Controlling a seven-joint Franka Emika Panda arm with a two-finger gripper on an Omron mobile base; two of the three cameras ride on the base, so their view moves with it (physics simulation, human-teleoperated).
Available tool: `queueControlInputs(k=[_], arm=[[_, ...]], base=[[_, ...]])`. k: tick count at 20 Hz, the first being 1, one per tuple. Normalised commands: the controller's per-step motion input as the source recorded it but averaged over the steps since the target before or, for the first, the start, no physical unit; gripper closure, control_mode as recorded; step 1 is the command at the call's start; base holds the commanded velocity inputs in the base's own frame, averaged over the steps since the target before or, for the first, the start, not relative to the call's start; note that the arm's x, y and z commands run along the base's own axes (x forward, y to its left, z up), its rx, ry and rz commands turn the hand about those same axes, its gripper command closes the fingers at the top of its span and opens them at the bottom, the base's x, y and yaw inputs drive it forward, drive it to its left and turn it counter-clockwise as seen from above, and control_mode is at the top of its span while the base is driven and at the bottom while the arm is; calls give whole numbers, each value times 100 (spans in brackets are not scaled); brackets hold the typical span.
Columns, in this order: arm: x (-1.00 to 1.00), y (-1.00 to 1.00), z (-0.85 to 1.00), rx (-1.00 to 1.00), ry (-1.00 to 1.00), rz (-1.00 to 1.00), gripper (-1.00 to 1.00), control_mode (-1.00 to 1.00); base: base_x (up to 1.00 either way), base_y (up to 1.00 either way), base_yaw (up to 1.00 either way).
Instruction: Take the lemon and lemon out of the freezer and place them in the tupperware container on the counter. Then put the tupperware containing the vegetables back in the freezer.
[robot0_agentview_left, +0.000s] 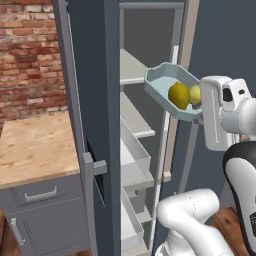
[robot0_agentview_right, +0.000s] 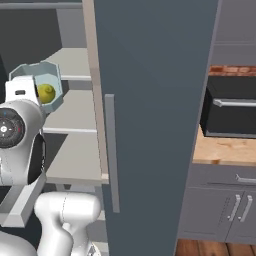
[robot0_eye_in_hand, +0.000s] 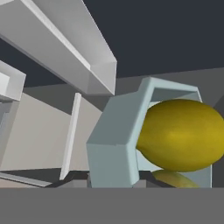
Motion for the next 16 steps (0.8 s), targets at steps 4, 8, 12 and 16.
queueControlInputs(k=[4,8,12,16], arm=[[0,0,0,0,0,0,100,100],[0,0,0,0,0,0,100,100],[11,9,26,0,0,0,100,-100],[33,15,21,0,8,0,100,-100]], base=[[18,4,0],[24,6,0],[0,0,0],[0,0,0]])
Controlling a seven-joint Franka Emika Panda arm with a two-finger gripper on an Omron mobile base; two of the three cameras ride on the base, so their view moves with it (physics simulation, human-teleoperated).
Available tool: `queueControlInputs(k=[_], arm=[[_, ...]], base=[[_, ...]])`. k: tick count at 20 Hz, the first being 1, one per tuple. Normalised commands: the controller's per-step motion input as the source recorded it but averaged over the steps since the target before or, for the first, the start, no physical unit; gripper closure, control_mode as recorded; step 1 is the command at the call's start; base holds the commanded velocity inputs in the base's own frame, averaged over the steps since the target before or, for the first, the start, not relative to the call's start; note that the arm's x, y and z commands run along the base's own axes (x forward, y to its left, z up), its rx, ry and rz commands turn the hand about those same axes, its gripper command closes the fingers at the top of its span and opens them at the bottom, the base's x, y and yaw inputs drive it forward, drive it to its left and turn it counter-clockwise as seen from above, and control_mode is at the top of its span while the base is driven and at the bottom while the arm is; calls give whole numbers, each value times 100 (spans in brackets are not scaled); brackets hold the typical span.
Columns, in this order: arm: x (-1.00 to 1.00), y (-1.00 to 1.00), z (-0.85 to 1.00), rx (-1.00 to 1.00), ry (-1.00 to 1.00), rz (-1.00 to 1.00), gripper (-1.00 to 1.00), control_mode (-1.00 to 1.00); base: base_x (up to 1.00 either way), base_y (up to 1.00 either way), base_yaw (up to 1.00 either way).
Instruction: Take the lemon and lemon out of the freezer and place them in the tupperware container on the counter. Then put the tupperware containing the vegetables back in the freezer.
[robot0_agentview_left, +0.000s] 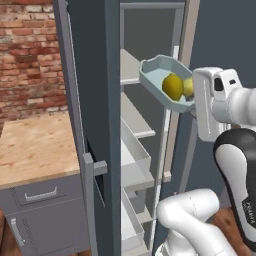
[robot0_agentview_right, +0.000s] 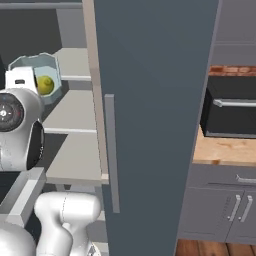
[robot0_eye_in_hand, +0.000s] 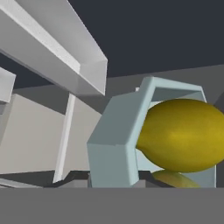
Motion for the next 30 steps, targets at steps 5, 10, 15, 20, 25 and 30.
queueControlInputs(k=[5,10,15,20,25,30], arm=[[51,10,4,0,8,0,100,-100],[76,33,0,0,2,0,100,-100],[80,37,0,0,0,0,100,-100],[69,27,0,0,1,0,100,-100],[59,5,0,0,1,0,100,-100],[57,0,0,0,4,0,100,-100]], base=[[0,0,0],[0,0,0],[0,0,0],[0,0,0],[0,0,0],[0,0,0]])
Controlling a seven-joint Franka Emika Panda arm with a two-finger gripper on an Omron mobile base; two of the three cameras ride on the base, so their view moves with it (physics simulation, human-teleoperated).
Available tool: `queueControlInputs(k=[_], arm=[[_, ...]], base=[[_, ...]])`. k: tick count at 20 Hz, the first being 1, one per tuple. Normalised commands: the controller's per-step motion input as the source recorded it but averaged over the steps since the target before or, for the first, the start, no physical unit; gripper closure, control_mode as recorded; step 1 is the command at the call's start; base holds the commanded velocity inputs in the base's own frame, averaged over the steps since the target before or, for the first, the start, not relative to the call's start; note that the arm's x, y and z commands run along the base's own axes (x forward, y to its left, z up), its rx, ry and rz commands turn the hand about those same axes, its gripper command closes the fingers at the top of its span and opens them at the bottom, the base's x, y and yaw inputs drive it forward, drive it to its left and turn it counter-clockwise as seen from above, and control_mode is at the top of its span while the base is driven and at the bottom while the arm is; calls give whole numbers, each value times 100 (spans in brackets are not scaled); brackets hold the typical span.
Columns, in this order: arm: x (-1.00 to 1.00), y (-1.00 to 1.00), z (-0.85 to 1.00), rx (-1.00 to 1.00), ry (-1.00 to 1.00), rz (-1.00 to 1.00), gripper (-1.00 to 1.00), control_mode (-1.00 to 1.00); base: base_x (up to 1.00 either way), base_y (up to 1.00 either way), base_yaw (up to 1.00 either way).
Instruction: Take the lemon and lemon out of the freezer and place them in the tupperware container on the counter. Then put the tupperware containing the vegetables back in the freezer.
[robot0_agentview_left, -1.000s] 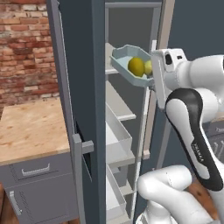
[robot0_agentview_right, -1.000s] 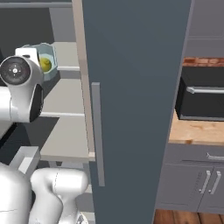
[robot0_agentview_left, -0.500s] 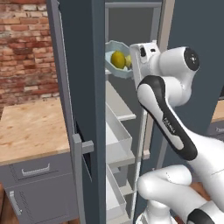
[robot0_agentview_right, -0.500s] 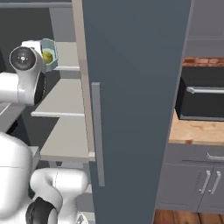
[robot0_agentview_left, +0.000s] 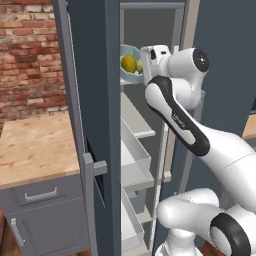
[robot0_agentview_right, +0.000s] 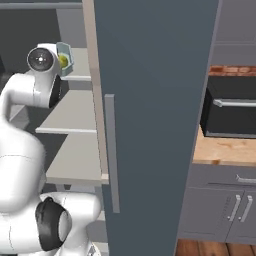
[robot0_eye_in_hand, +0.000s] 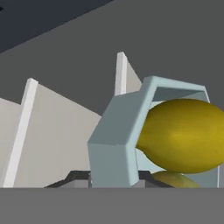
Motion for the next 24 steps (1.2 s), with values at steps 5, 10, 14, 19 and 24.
queueControlInputs(k=[5,10,14,19,24], arm=[[54,3,0,0,1,0,100,-100],[53,7,-1,0,0,0,100,-100],[48,11,-2,0,0,0,100,-100],[46,19,-5,0,0,0,100,-100],[43,21,-7,0,0,0,100,-100]], base=[[0,0,0],[0,0,0],[0,0,0],[0,0,0],[0,0,0]])
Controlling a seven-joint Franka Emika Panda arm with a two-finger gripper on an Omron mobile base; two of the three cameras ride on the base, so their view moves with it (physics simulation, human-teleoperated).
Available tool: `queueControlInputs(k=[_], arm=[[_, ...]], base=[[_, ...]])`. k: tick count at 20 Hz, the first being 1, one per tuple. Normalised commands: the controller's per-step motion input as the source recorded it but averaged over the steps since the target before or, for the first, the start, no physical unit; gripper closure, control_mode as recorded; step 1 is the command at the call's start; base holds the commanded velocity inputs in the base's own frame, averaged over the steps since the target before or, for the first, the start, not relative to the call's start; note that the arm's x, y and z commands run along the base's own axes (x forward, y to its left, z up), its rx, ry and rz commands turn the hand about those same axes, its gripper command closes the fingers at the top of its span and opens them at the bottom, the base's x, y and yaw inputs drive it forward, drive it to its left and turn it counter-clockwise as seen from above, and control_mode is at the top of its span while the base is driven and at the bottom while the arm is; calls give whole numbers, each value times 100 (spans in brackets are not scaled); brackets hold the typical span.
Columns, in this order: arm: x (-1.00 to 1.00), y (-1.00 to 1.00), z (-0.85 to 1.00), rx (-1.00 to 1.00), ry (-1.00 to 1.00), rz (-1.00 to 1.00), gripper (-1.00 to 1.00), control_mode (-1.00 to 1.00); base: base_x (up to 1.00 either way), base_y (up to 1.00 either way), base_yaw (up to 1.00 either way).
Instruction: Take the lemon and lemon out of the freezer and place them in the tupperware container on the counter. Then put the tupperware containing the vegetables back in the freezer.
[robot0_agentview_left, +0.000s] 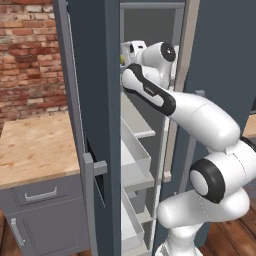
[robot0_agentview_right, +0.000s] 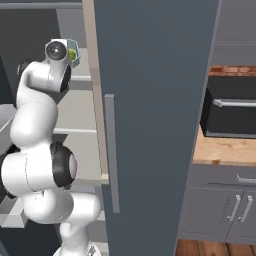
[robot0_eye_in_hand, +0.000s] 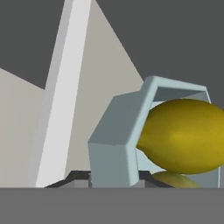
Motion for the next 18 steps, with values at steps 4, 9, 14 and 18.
queueControlInputs(k=[4,9,14,18], arm=[[38,20,-11,0,0,0,100,-100],[28,12,-16,0,0,0,100,-100],[24,5,-13,0,0,0,100,-100],[22,4,-15,0,0,0,-100,-100]], base=[[0,0,0],[0,0,0],[0,0,0],[0,0,0]])
